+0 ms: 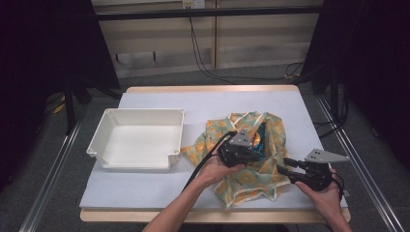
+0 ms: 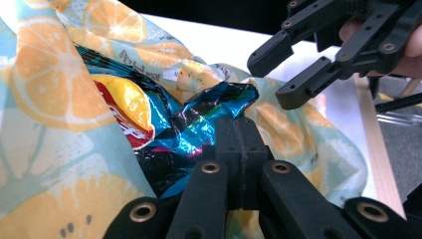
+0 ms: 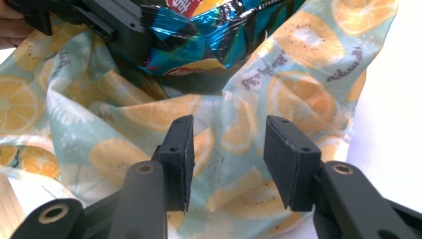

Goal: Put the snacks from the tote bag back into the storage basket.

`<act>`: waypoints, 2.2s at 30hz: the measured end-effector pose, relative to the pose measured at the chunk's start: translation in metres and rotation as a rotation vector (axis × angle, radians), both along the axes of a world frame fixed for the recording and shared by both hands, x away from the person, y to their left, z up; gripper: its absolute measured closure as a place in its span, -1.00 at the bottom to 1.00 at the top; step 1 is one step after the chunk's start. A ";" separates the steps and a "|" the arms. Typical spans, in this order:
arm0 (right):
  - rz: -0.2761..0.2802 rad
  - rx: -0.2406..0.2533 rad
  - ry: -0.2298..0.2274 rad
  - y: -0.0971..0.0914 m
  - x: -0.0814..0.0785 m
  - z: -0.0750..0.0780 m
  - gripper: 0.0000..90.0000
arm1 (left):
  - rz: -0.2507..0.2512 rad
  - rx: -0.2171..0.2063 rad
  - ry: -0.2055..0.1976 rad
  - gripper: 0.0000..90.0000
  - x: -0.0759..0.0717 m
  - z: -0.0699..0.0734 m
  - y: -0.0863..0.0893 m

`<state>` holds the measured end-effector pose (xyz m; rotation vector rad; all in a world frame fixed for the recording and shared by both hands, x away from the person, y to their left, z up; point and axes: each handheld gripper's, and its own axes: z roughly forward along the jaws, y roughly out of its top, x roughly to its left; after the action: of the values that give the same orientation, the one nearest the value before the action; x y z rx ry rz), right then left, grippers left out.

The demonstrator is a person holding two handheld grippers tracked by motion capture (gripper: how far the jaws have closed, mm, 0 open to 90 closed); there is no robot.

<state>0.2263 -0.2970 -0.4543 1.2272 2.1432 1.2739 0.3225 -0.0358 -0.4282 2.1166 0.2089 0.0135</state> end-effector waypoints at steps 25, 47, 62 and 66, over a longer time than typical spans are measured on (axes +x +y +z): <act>0.003 -0.001 -0.023 0.008 0.057 0.027 0.17 | -0.013 -0.119 0.003 1.00 -0.014 0.030 0.030; 0.044 0.025 -0.005 0.018 0.055 0.015 0.57 | 0.016 -0.226 0.029 1.00 0.003 0.059 0.034; 0.048 0.041 -0.029 0.015 0.051 0.020 0.56 | 0.042 -0.284 0.033 1.00 0.021 0.085 0.027; 0.050 0.047 -0.033 0.015 0.049 0.022 0.55 | 0.050 -0.283 0.018 1.00 0.022 0.092 0.027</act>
<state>0.2757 -0.2824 -0.4328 1.1696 2.1440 1.3637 0.3448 -0.0089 -0.3360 1.8302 0.2587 -0.0060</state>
